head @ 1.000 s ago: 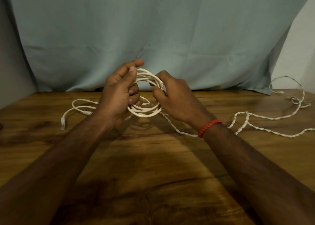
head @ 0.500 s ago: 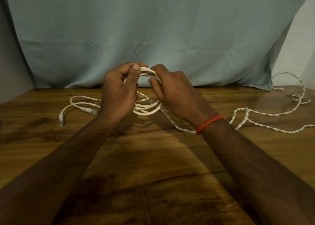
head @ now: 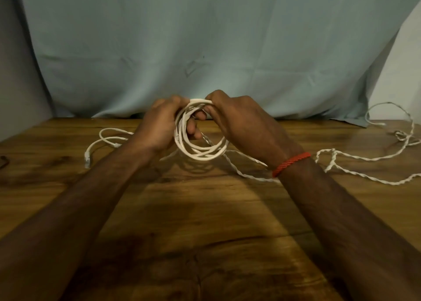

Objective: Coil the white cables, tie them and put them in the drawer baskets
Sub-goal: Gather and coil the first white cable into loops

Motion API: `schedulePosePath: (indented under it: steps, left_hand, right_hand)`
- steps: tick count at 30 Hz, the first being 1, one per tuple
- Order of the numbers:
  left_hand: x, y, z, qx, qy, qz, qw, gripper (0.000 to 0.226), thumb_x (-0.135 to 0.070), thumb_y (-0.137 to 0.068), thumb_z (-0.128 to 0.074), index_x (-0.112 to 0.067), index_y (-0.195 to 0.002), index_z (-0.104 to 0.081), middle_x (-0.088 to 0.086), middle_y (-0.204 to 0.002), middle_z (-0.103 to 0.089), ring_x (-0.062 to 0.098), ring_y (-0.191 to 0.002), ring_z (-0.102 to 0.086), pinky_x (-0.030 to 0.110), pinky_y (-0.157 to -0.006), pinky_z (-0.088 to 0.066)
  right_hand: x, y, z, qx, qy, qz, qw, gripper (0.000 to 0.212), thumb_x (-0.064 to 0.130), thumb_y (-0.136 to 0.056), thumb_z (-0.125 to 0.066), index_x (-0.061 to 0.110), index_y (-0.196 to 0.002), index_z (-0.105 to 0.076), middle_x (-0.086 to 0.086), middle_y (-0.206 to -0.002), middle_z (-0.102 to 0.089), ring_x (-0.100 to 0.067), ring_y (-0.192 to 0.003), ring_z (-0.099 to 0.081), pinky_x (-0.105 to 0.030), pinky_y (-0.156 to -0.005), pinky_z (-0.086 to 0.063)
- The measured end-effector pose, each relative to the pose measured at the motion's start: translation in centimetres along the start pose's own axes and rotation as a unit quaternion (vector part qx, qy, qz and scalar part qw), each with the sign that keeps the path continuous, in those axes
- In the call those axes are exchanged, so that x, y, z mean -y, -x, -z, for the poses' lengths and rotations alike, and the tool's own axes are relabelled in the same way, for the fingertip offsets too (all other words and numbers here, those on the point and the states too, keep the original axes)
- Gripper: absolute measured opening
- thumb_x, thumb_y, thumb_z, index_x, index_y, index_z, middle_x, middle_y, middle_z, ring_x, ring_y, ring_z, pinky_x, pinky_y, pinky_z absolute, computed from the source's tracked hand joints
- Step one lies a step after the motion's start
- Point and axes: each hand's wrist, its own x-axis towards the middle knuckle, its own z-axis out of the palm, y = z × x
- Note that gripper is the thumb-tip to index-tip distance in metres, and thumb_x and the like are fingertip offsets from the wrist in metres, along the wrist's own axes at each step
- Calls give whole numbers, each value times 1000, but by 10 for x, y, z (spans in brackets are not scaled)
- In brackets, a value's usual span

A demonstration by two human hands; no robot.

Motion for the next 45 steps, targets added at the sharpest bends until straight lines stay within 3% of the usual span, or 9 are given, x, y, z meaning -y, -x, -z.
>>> schedulePosePath:
  steps: [4, 11, 16, 19, 28, 34, 37, 40, 45]
  left_hand:
    - [-3, 2, -5, 36, 112, 101, 988, 43, -25, -96, -32, -4, -71, -61, 2, -45, -32, 19, -39, -34, 32, -55, -47]
    - [-5, 4, -7, 25, 135, 118, 984, 38, -25, -94, -29, -10, -65, -48, -4, -43, -20, 11, -33, -15, 22, -39, -27]
    - [-3, 6, -7, -10, 91, 103, 990, 39, -25, -95, -31, -13, -62, -47, -3, -45, -21, 13, -36, -15, 23, -41, -22]
    - [-1, 6, -8, -27, 91, 90, 991, 39, -25, -96, -31, -13, -63, -48, -4, -43, -23, 12, -35, -15, 26, -43, -20]
    - [-4, 7, -12, -61, 64, 56, 995, 36, -20, -102, -39, -9, -70, -53, -5, -44, -27, 10, -35, -20, 23, -44, -21]
    - [-6, 10, -9, -65, -155, -66, 983, 55, -43, -105, -41, 5, -86, -62, -11, -47, -40, 9, -42, -40, 28, -50, -42]
    - [-7, 14, -10, -77, -153, -84, 982, 52, -42, -106, -43, -1, -82, -64, -10, -49, -42, 12, -45, -40, 32, -54, -42]
    - [-4, 14, -11, -76, -135, -87, 984, 45, -44, -102, -46, -13, -73, -63, -11, -46, -42, 7, -42, -39, 27, -52, -40]
    - [0, 16, -3, -87, -156, -91, 980, 41, -40, -101, -49, -21, -67, -61, -13, -42, -46, -1, -40, -39, 29, -53, -33]
  right_hand:
    - [0, -1, 1, 18, 43, 11, 999, 36, 42, -108, -29, 14, -117, -50, -3, -79, -58, -24, -67, -56, -48, -62, -51]
    - [2, -4, -6, 19, 8, -3, 1000, 37, 46, -107, -32, 17, -118, -52, -2, -80, -59, -21, -68, -56, -45, -62, -52]
    - [4, -4, -9, -17, -81, -14, 996, 46, 53, -104, -28, 19, -109, -59, 4, -74, -61, -16, -67, -56, -45, -63, -51]
    - [7, -3, -9, -33, -71, -11, 997, 44, 52, -105, -28, 21, -107, -59, 7, -68, -54, -15, -62, -52, -44, -60, -49]
    - [4, 0, -14, -11, -16, 6, 1000, 44, 54, -102, -24, 19, -113, -48, -8, -79, -62, -32, -69, -57, -44, -58, -44]
    - [4, 3, -20, -70, -57, -10, 996, 33, 43, -105, -30, 14, -106, -47, -4, -65, -52, -27, -57, -50, -42, -49, -37]
    - [3, 4, -19, -84, -99, -12, 991, 28, 37, -107, -35, 13, -107, -50, -5, -69, -56, -26, -59, -50, -45, -52, -42]
    - [4, 4, -21, -88, -128, -23, 988, 39, 47, -104, -31, 14, -106, -52, 0, -70, -55, -19, -58, -47, -41, -53, -39]
    - [5, 2, -24, -71, -191, -27, 979, 39, 51, -100, -38, 22, -112, -61, 2, -82, -69, -14, -70, -63, -42, -64, -49]
